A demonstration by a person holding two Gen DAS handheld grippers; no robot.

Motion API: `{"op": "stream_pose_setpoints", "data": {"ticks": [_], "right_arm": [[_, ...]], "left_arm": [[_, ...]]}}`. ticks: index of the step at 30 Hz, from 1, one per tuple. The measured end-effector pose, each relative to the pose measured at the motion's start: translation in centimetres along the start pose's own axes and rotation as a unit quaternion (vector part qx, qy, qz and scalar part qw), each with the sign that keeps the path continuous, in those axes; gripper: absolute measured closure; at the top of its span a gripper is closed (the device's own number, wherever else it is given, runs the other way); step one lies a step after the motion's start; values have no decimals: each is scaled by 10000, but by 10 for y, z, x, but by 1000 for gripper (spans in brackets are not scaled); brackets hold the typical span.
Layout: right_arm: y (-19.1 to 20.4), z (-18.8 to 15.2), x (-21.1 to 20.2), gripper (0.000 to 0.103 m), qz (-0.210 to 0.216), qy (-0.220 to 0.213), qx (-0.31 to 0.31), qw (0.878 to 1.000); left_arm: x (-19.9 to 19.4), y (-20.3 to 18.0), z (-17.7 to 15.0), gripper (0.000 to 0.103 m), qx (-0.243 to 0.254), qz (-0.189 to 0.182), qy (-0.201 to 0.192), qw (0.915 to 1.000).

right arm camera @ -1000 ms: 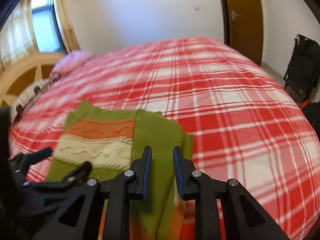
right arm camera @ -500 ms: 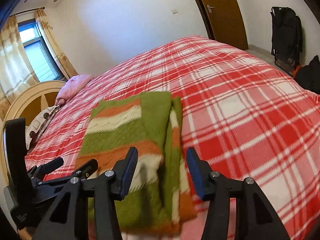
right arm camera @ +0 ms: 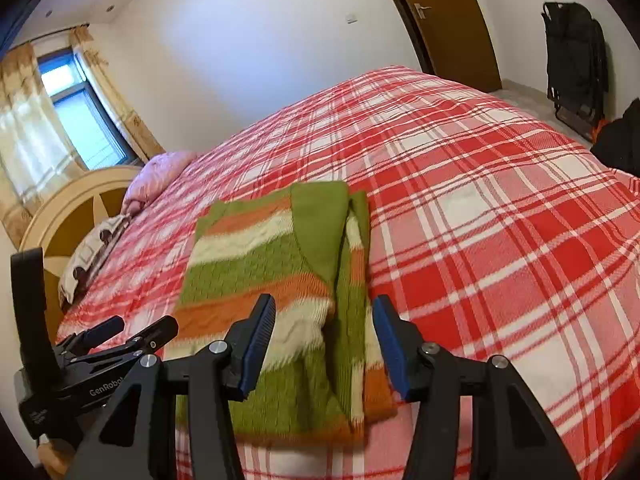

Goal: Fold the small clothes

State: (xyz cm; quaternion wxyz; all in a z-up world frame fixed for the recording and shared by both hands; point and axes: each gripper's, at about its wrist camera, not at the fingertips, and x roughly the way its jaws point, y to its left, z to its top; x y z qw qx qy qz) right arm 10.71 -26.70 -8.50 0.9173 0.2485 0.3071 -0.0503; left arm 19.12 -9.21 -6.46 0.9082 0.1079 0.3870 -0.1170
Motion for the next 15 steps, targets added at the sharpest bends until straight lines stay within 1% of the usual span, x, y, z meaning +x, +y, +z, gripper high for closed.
{"op": "stream_pose_setpoints", "data": {"ticks": [2, 4, 7, 9, 13, 14, 15], "right_arm": [[-1, 8, 6, 50, 60, 41, 27, 10000], [2, 16, 15, 50, 112, 84, -83, 9999], [5, 26, 36, 50, 88, 212, -292, 9993], [-2, 31, 54, 50, 169, 390, -174, 9989], [-18, 29, 82, 50, 275, 756, 165, 9966], [-21, 26, 91, 48, 450, 881, 261, 9948], [-23, 23, 94, 46, 563, 892, 307, 9939]], "left_arm": [[4, -2, 7, 2, 71, 18, -38, 10000], [11, -1, 15, 2, 14, -128, -21, 9999], [34, 1, 25, 2, -237, -469, 273, 9982], [52, 4, 29, 2, -487, -664, 546, 9951], [75, -1, 27, 2, -667, -930, 880, 9895], [79, -4, 26, 2, -684, -987, 921, 9885], [80, -6, 25, 2, -695, -1013, 918, 9882]]}}
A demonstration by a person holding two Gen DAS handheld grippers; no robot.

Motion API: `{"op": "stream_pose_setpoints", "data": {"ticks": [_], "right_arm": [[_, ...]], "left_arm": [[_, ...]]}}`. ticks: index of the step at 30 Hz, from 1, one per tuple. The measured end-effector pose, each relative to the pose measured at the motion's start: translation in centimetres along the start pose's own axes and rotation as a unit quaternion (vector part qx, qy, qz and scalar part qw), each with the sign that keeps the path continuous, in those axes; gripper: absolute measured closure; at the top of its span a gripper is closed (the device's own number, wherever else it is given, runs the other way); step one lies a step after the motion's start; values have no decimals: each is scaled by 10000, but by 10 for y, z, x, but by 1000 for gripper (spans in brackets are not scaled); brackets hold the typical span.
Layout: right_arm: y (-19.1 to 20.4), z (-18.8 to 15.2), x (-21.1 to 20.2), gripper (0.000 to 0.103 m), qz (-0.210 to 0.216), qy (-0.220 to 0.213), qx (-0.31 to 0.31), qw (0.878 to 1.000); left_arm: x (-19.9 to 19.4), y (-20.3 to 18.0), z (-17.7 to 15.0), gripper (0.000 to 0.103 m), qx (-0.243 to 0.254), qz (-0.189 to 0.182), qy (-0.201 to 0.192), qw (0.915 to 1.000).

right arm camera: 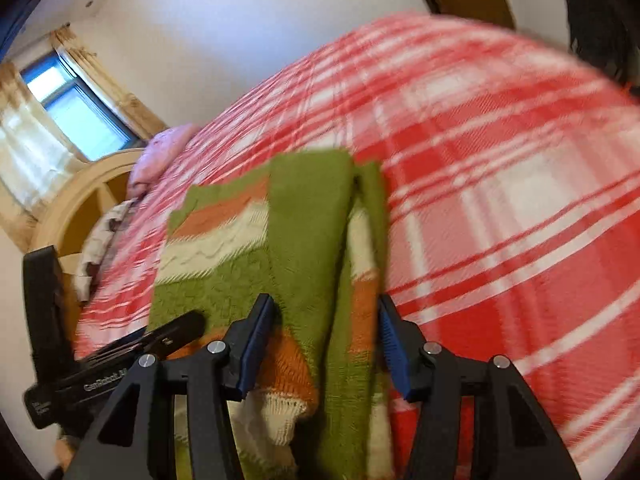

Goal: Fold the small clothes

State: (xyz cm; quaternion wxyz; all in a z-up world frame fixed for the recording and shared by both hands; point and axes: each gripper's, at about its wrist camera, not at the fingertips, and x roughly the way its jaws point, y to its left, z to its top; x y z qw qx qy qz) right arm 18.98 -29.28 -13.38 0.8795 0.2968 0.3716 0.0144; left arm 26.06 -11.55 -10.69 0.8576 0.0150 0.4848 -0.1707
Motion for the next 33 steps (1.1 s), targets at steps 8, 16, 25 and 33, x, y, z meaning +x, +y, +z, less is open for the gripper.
{"op": "stream_pose_setpoints", "data": {"ticks": [8, 16, 25, 33], "right_arm": [[6, 2, 8, 36, 164, 104, -420, 9989], [15, 3, 20, 32, -112, 34, -763, 9970], [21, 3, 20, 40, -242, 224, -1064, 9938], [23, -6, 16, 59, -134, 6, -1101, 9938]], "left_arm": [[11, -4, 2, 0, -33, -89, 14, 10000], [16, -2, 3, 0, -135, -196, 32, 9997], [15, -1, 0, 1, -93, -299, -63, 9995], [7, -6, -4, 12, -37, -270, -264, 9993]]}}
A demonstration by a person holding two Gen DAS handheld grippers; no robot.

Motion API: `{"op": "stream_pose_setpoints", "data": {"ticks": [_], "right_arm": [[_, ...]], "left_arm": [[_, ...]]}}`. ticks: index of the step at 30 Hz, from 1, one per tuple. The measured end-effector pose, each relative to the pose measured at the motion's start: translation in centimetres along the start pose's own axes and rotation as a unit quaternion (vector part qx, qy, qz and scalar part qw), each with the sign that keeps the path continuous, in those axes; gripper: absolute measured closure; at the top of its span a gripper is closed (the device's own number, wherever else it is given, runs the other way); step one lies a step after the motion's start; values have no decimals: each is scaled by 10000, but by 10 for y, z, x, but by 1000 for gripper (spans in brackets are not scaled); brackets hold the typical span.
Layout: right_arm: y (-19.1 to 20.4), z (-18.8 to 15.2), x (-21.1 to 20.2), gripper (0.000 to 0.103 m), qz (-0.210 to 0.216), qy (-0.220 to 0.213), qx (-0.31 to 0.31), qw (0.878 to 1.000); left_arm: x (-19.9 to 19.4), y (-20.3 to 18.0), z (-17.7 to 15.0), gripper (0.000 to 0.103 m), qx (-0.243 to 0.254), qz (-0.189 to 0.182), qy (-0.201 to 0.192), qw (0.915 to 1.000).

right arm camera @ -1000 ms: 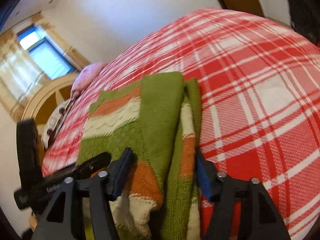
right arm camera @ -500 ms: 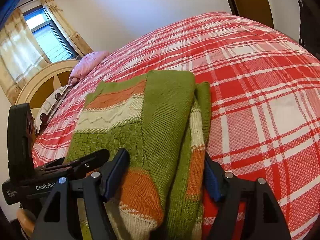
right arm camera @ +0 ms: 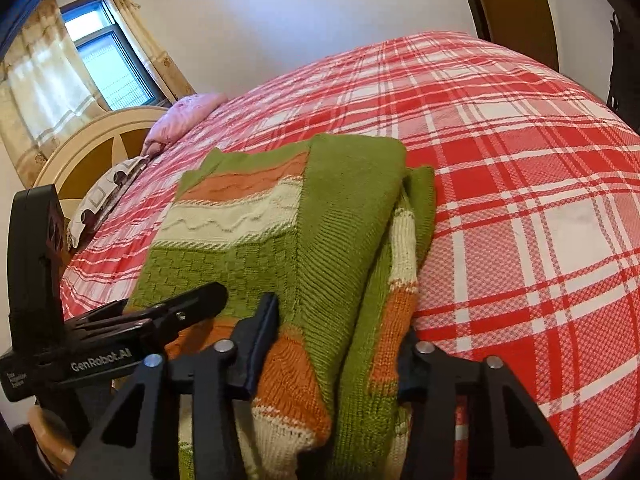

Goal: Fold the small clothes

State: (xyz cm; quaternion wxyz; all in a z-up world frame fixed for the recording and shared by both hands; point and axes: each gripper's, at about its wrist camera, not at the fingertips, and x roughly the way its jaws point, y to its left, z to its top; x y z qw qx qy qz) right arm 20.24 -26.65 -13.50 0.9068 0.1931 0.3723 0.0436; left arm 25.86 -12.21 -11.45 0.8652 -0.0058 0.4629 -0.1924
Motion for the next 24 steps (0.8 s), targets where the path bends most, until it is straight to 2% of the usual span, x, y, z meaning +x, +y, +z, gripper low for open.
{"op": "stream_pose_setpoints", "data": {"ticks": [5, 7, 9, 11, 14, 18, 20, 24], "right_arm": [[12, -1, -1, 63, -239, -117, -264, 9993], [15, -1, -1, 63, -333, -125, -352, 9987], [7, 1, 1, 59, -176, -79, -95, 9998], [-15, 0, 3, 57, 279, -88, 616, 9977], [-27, -1, 2, 57, 565, -148, 944, 9938], [-22, -5, -7, 54, 393, -287, 1046, 9933], [-21, -6, -11, 49, 241, -377, 1041, 9936], [-17, 0, -8, 46, 52, -283, 819, 9962]], "left_arm": [[-5, -10, -1, 24, 121, 156, -194, 9996], [-5, -14, -2, 25, 198, 252, -248, 9992], [-4, -14, -1, 25, 175, 254, -242, 9992], [-3, -12, 0, 23, 114, 232, -186, 9995], [-2, -13, 2, 22, 134, 263, -139, 9995], [-2, -13, 1, 21, 140, 270, -122, 9995], [-2, -11, 1, 19, 122, 241, -108, 9996], [-1, -11, 0, 18, 125, 217, -137, 9996]]}}
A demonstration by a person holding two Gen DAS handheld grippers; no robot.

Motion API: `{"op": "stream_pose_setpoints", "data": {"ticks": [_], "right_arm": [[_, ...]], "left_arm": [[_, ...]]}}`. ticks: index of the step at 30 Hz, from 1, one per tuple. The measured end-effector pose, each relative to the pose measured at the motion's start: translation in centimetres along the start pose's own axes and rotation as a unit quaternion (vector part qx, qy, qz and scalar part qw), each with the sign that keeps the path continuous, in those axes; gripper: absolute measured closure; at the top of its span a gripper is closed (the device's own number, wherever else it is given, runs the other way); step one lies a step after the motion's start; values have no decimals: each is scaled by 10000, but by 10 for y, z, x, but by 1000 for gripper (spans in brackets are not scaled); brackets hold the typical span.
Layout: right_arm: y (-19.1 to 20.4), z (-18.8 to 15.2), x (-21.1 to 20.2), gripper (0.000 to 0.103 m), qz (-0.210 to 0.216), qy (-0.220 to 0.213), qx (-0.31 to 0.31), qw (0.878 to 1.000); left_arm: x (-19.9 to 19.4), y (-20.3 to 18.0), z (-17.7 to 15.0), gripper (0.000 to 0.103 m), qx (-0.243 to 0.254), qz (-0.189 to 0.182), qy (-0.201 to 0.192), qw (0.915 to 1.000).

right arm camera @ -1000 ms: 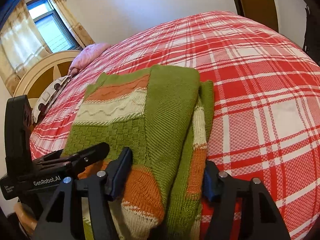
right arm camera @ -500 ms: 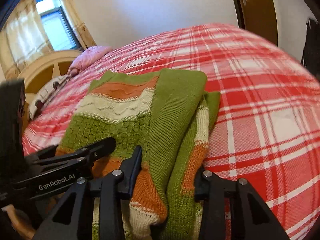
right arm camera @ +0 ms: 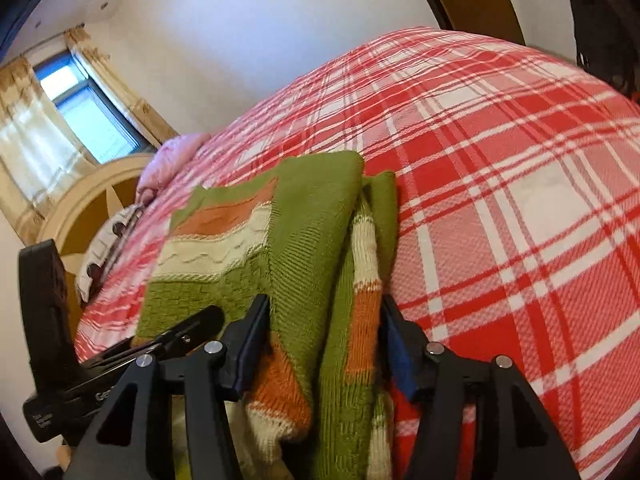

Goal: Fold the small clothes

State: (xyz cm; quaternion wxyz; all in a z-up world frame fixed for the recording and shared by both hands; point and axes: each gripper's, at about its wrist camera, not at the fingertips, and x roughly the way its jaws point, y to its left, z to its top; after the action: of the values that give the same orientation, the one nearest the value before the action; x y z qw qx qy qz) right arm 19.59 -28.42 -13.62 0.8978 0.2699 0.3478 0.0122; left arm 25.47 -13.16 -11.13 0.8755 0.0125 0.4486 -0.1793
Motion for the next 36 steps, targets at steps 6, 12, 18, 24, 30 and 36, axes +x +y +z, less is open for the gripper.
{"op": "stream_pose_setpoints", "data": {"ticks": [6, 12, 18, 24, 30, 36], "right_arm": [[-18, 16, 10, 43, 287, 93, 285, 9991], [-8, 14, 11, 43, 165, 264, -23, 9995], [1, 15, -12, 43, -485, -185, -335, 9981], [-20, 15, 6, 42, 552, 441, 345, 9969], [-2, 8, 12, 44, 471, 596, -257, 9968], [6, -1, 8, 62, 123, 223, -478, 9985]], "left_arm": [[6, 15, 0, 12, -312, -340, 109, 9989], [6, 10, -1, 11, -214, -268, 77, 9994], [8, 10, 0, 11, -211, -296, 80, 9993], [7, 11, 0, 11, -225, -317, 77, 9992], [8, 9, 0, 10, -184, -285, 65, 9994], [8, 7, 0, 10, -140, -207, 51, 9997]]}}
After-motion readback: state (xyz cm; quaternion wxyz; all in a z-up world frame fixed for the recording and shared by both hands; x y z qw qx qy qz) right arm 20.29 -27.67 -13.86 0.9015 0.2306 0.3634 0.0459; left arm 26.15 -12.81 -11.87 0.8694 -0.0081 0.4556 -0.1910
